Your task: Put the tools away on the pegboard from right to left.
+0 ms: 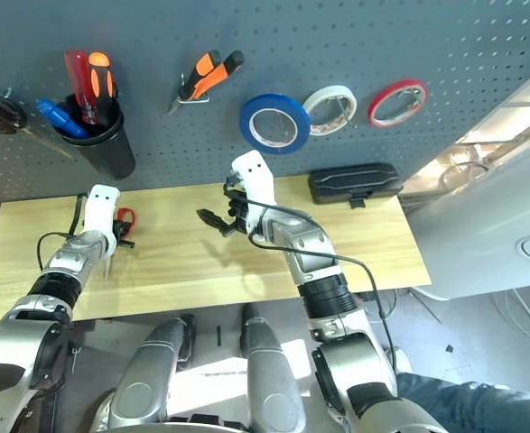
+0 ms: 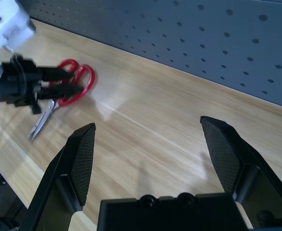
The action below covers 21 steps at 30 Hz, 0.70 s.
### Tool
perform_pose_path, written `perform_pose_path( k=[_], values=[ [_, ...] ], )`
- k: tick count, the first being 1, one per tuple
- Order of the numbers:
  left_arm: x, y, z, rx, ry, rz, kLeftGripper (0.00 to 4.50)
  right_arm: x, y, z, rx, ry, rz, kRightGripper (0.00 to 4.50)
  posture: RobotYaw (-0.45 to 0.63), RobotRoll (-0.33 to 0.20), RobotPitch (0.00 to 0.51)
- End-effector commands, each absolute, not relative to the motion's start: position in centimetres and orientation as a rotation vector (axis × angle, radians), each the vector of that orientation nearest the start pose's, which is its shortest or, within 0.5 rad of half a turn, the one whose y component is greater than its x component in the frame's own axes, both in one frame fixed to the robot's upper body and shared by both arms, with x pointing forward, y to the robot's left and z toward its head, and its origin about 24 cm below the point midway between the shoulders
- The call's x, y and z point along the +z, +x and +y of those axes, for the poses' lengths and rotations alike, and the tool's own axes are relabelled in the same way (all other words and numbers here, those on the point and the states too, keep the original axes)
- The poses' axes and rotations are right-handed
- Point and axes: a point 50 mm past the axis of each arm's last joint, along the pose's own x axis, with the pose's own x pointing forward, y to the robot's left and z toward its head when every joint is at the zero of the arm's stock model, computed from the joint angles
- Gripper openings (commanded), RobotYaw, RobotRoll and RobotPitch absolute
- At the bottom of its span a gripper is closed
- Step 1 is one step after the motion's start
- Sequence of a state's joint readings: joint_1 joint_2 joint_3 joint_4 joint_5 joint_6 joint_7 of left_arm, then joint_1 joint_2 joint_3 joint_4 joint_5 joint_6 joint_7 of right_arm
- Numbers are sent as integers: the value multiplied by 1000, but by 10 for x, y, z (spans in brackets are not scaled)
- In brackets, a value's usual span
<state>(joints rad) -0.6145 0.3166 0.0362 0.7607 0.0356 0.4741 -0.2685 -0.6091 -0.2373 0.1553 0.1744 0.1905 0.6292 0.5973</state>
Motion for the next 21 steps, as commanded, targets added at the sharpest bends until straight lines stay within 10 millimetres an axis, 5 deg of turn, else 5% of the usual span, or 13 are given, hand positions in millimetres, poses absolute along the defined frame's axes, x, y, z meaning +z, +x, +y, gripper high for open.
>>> perform_pose_path(
  k=[1,5,15,21],
  values=[
    [16,330,217,-118,220,721,3309,108,333,-100,810,-91,309,4500,132,0,341],
    [23,329,220,-89,236,703,4492,107,332,-100,809,-88,311,4500,132,0,341],
    [20,330,219,-86,225,714,4492,107,334,-100,807,-88,312,4500,133,0,335],
    [5,321,200,-219,202,756,2938,107,334,-102,805,-91,313,4500,132,0,335]
  ],
)
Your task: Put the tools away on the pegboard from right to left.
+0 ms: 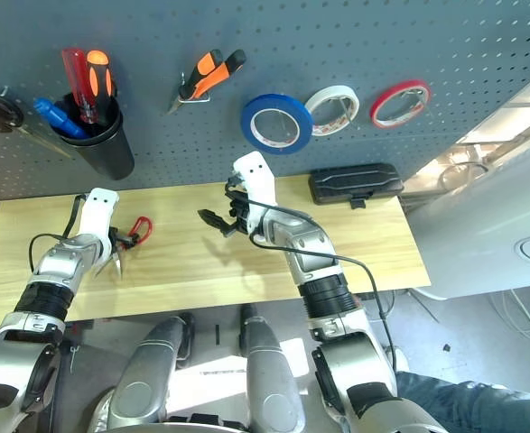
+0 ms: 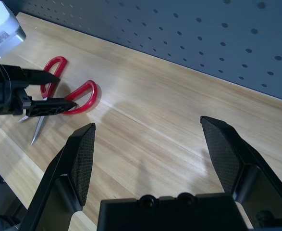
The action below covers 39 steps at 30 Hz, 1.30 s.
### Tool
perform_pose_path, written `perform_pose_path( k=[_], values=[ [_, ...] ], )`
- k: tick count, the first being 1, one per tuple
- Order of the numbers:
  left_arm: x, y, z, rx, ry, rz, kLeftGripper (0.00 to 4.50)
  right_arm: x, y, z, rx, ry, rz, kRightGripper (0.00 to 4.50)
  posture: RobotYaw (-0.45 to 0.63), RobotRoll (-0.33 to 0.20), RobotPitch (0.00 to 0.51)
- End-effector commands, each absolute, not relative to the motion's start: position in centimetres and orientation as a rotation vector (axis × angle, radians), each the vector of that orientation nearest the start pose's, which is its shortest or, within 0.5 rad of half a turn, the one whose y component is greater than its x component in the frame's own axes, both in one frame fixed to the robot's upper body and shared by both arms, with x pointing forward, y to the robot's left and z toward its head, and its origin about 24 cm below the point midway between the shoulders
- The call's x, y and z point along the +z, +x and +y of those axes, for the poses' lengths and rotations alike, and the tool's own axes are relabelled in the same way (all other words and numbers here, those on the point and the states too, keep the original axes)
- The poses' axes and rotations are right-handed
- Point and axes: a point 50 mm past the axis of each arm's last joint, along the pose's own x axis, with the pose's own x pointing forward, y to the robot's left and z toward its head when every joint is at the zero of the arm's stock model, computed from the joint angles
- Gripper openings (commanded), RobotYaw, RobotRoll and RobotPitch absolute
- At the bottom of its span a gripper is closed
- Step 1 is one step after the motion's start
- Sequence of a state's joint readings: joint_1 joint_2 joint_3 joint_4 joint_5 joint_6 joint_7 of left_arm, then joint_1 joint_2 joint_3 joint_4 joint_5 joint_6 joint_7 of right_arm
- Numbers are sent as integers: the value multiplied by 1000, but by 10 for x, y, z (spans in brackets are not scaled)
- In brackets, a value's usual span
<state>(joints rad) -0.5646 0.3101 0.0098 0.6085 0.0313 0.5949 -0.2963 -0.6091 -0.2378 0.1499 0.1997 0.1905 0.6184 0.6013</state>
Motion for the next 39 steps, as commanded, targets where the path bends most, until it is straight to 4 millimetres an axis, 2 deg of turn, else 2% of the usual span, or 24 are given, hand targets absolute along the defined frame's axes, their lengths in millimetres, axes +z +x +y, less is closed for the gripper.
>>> perform_pose_path(
  k=[1,7,9,14,21,27,35,39],
  values=[
    [5,321,199,-238,202,753,2613,107,334,-103,804,-91,313,4500,126,0,329],
    [3,320,195,-292,215,726,621,106,335,-104,800,-92,314,4500,129,0,323],
    [3,320,195,-292,209,720,81,106,336,-104,799,-91,313,4500,131,0,320],
    [8,321,196,-280,226,645,78,108,338,-104,797,-92,298,4500,133,0,318],
    [40,315,205,-216,334,365,78,118,339,-103,814,-98,242,4500,138,0,313],
    [67,295,222,-107,361,179,78,134,340,-92,877,-88,163,4500,154,0,310],
    [80,267,235,-84,405,151,78,147,336,-82,1009,-114,106,4500,174,0,310],
    [91,250,242,-29,391,94,78,164,331,-76,1086,-118,60,4500,178,0,310]
  ],
)
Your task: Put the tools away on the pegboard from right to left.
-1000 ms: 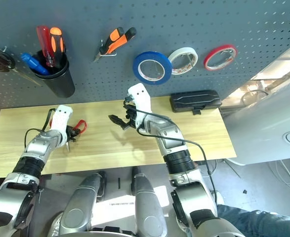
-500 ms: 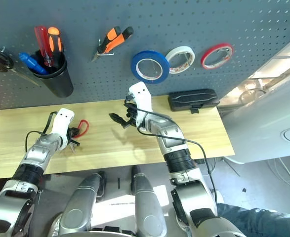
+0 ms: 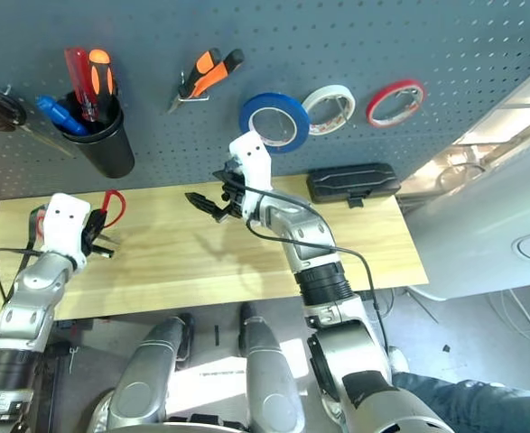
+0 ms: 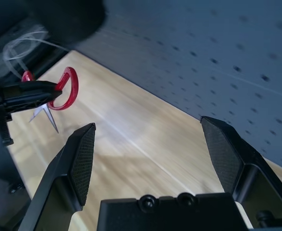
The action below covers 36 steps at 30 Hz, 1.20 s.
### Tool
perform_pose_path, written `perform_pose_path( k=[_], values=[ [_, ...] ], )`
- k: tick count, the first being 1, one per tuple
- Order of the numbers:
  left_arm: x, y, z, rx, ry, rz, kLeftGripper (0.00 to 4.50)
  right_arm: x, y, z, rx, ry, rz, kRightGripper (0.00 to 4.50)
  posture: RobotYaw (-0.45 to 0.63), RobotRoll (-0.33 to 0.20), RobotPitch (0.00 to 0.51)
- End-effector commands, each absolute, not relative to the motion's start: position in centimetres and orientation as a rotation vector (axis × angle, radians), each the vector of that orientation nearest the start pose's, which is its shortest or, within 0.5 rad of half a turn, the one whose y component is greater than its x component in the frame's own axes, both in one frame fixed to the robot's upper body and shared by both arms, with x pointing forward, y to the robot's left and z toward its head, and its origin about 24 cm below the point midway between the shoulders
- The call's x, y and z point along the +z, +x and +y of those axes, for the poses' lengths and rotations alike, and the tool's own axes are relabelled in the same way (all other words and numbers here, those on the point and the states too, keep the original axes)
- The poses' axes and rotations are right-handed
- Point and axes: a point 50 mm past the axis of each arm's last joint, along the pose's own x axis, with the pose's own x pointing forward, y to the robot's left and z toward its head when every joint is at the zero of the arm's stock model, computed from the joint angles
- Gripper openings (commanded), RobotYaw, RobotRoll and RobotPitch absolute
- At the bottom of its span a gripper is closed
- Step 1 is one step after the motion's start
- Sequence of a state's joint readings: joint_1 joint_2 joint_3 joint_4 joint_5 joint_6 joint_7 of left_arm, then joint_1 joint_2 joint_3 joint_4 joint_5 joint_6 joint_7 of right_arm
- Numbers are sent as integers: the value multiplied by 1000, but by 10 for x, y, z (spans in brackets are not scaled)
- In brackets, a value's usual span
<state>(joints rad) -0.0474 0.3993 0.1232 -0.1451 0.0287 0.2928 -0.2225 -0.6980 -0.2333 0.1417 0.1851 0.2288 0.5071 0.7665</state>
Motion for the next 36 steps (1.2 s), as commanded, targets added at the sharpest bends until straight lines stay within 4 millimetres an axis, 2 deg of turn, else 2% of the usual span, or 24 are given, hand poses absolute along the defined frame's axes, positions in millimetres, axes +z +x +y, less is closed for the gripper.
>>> perform_pose_path(
  k=[1,9,14,17,26,36],
  values=[
    [93,246,245,-8,388,72,78,169,330,-74,1108,-118,42,4500,178,0,310],
    [126,229,254,103,386,-212,78,205,316,-57,1254,-77,-82,4500,182,0,311],
    [149,221,243,95,407,-419,78,225,309,-42,1339,-42,-155,4500,182,0,311],
    [162,219,244,141,413,-503,78,233,306,-38,1371,-27,-181,4500,198,0,305],
    [175,219,243,138,479,-574,78,239,306,-32,1381,-28,-226,4500,206,0,307],
    [184,238,257,222,410,-577,78,242,314,-26,1343,-23,-255,4500,212,0,303]
  ],
)
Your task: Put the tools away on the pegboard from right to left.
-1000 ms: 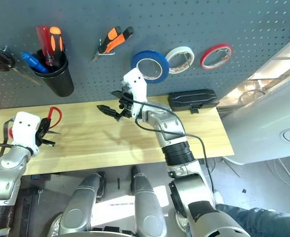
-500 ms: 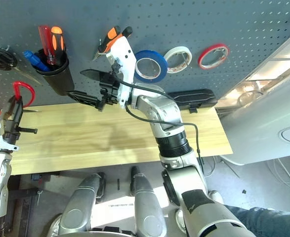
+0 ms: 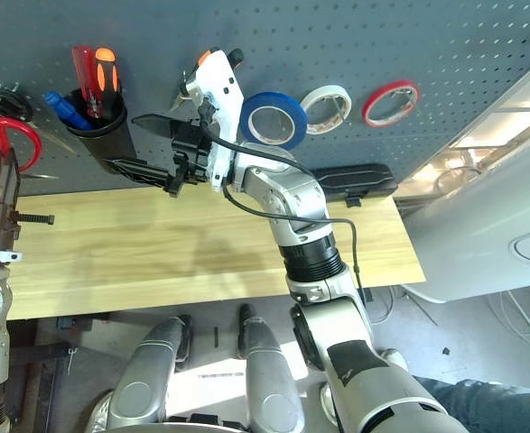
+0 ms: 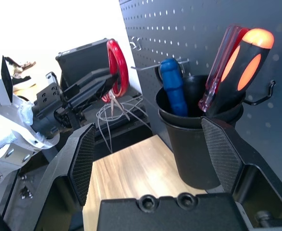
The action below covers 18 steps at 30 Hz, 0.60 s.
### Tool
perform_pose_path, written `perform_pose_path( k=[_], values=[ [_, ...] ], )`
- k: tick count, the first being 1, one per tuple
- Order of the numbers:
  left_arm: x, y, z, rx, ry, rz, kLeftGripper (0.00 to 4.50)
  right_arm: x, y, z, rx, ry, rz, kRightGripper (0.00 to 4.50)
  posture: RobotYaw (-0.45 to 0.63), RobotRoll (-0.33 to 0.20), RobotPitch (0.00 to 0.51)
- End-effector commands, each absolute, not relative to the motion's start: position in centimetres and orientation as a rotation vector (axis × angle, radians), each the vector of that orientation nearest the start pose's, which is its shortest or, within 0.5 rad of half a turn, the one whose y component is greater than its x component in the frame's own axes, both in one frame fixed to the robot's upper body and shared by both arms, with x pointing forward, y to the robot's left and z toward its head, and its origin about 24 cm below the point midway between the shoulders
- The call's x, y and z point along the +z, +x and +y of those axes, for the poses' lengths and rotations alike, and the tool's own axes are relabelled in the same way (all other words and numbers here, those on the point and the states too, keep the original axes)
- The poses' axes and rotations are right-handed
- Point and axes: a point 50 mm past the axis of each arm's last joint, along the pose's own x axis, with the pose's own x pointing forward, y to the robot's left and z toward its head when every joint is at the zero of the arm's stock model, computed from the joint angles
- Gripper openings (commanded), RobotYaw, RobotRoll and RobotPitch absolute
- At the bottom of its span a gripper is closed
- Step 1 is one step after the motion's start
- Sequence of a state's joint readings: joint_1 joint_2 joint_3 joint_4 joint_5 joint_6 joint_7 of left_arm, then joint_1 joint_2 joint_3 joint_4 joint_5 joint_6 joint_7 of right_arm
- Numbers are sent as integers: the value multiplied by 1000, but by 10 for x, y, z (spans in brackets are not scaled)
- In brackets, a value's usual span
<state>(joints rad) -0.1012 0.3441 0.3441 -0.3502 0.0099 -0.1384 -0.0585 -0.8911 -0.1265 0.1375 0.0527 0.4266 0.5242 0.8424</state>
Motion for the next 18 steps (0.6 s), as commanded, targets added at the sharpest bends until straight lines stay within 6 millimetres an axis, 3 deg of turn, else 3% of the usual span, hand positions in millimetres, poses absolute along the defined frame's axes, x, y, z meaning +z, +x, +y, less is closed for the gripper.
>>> perform_pose_path(
  k=[1,8,18],
  values=[
    [185,240,258,226,401,-576,78,241,315,-25,1339,-24,-254,4500,212,0,302],
    [183,251,268,263,338,-549,78,239,317,-21,1329,-26,-243,4500,211,0,300],
    [180,246,274,298,323,-554,78,236,318,-18,1330,-28,-217,4500,203,0,301]
  ],
)
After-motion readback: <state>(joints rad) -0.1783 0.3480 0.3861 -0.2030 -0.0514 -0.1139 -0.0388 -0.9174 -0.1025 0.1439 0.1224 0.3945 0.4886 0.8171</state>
